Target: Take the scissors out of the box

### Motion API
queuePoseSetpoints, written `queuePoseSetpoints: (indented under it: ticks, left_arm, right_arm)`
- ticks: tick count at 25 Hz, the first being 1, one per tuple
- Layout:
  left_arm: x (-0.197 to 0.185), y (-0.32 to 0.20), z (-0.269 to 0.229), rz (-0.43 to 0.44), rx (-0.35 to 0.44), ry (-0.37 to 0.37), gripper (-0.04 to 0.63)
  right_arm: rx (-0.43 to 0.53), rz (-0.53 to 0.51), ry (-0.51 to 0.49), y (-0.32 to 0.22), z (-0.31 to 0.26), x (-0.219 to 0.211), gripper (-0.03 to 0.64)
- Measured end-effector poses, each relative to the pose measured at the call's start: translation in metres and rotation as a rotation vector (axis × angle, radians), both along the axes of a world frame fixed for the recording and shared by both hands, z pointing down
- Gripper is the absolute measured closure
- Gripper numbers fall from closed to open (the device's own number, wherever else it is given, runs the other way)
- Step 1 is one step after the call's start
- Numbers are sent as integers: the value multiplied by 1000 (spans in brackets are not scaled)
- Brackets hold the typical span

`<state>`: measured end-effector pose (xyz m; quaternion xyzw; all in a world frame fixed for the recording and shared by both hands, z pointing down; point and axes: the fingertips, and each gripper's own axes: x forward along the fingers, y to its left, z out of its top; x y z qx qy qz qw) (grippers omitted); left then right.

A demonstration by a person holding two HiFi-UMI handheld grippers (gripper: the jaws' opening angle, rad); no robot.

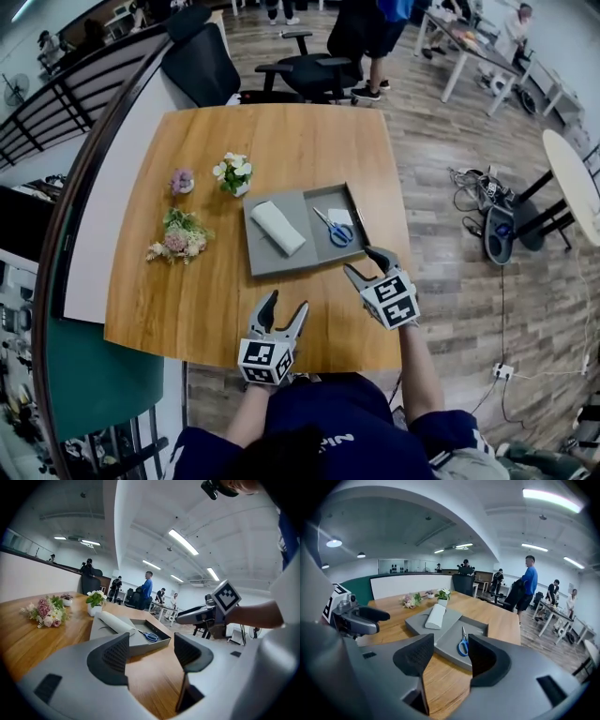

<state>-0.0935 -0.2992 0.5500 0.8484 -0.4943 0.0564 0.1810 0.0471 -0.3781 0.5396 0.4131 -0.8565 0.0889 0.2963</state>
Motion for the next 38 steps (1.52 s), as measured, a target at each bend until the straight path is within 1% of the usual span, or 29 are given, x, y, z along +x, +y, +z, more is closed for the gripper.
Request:
queuePoseSetpoints:
  ticks: [3, 7, 9, 11, 14, 17, 19, 21, 24, 28, 31, 35, 38]
  left_arm:
    - [-6, -3, -1, -21, 4, -5, 295]
    - [-20, 1, 2, -73, -12, -17, 295]
    - [-32, 1, 6, -112, -29, -19, 295]
    - [-48, 1, 12, -162, -49, -15, 295]
    - [-72, 1, 18, -237, -72, -21, 295]
    - [-90, 1, 19, -293, -83, -31, 295]
    - [-101, 6, 23, -331, -102, -39, 295]
    - [-110, 8, 27, -368, -117, -40, 295]
    - [-119, 11, 30, -414, -131, -41, 295]
    - [-126, 22, 33, -469, -150, -47, 295]
    - [-139, 32, 36, -516, -165, -52, 295]
    - [-151, 41, 41, -563, -180, -43, 295]
    - [-154, 47, 43, -571, -196, -47, 295]
  right_arm:
    - [-16, -33, 53, -24, 6, -4, 400]
    - [-83, -63, 50, -56, 22, -9, 425]
    - [-120, -74, 42, -71, 34, -12, 446]
    - [-154, -90, 56, -82, 48, -15, 451]
    - [-208, -121, 120, -92, 75, -16, 453]
    - [-263, -116, 180, -101, 97, -10, 464]
    - [-298, -102, 202, -102, 112, -7, 472]
    - [-309, -100, 218, -108, 118, -7, 474]
    - [-340, -105, 229, -117, 125, -10, 463]
    - [-455, -118, 259, -112, 146, -7, 457]
    - [-504, -83, 236, -115, 153, -7, 453]
    - [-508, -42, 186, -125, 148, -2, 463]
    - [-513, -44, 198, -127, 148, 3, 464]
